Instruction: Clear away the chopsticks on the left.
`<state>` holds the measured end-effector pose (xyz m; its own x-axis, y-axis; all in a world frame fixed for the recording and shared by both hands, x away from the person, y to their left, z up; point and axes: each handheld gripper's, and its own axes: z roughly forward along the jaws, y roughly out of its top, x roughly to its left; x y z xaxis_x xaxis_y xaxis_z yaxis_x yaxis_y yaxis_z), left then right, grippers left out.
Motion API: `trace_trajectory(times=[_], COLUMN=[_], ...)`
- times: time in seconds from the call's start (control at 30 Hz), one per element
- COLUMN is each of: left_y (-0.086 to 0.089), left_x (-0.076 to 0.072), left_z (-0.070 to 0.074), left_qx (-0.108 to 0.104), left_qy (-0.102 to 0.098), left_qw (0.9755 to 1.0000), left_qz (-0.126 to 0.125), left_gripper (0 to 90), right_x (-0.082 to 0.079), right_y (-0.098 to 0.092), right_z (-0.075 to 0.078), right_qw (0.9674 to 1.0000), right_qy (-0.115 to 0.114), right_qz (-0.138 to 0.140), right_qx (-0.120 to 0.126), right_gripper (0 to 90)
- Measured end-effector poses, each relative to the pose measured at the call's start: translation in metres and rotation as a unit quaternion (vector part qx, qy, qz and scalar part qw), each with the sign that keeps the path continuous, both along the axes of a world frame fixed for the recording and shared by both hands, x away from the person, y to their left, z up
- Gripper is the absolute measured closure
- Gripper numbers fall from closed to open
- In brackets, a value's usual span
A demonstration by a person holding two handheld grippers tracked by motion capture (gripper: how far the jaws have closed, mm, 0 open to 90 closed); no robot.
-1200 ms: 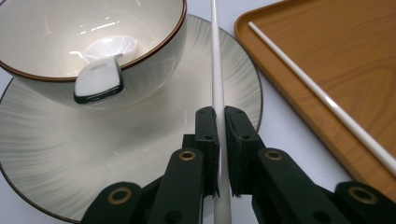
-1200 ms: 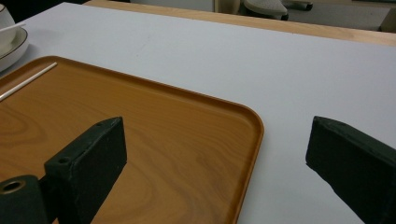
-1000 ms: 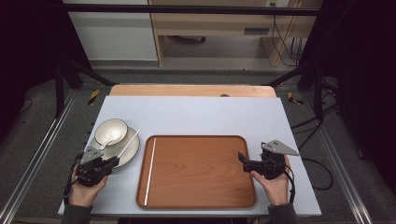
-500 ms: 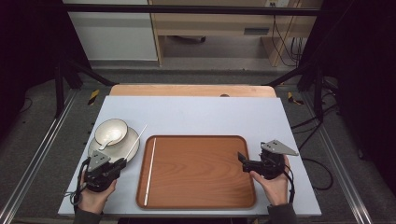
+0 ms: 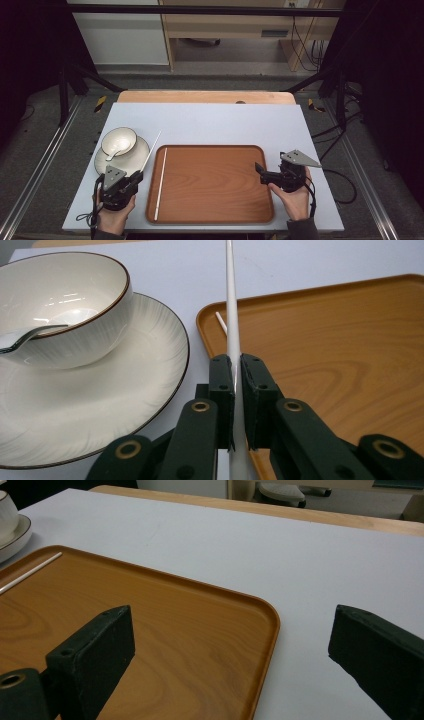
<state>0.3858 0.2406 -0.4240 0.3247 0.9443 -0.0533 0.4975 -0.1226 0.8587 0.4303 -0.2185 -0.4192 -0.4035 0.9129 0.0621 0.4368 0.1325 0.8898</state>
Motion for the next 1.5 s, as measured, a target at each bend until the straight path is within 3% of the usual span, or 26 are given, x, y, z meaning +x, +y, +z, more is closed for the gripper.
trace_trajectory(times=[0.43,0.53,0.67,1.07,1.5], left_y=[-0.020,-0.024,-0.032,-0.047,-0.054], left_x=[-0.001,-0.003,-0.007,-0.013,-0.013], left_z=[0.013,0.012,0.005,-0.025,-0.044], left_qx=[-0.030,-0.050,-0.050,-0.083,-0.085], left_qy=[-0.014,-0.021,-0.025,-0.008,0.009], left_qw=[0.9992,0.9981,0.9978,0.9948,0.9935], left_qz=[0.022,0.030,0.036,0.058,0.075], left_gripper=[84.0,84.0,84.0,84.0,84.0], right_x=[-0.001,-0.001,-0.001,0.000,0.001], right_y=[0.002,0.002,0.002,0.004,0.006], right_z=[0.003,0.003,0.003,0.000,-0.002], right_qw=[1.0000,1.0000,1.0000,1.0000,0.9999], right_qy=[-0.005,-0.005,-0.004,-0.001,0.003], right_qz=[0.004,0.004,0.006,0.008,0.010], right_qx=[0.002,0.003,0.004,0.000,-0.002], right_gripper=[4.8,4.8,4.8,4.8,4.9])
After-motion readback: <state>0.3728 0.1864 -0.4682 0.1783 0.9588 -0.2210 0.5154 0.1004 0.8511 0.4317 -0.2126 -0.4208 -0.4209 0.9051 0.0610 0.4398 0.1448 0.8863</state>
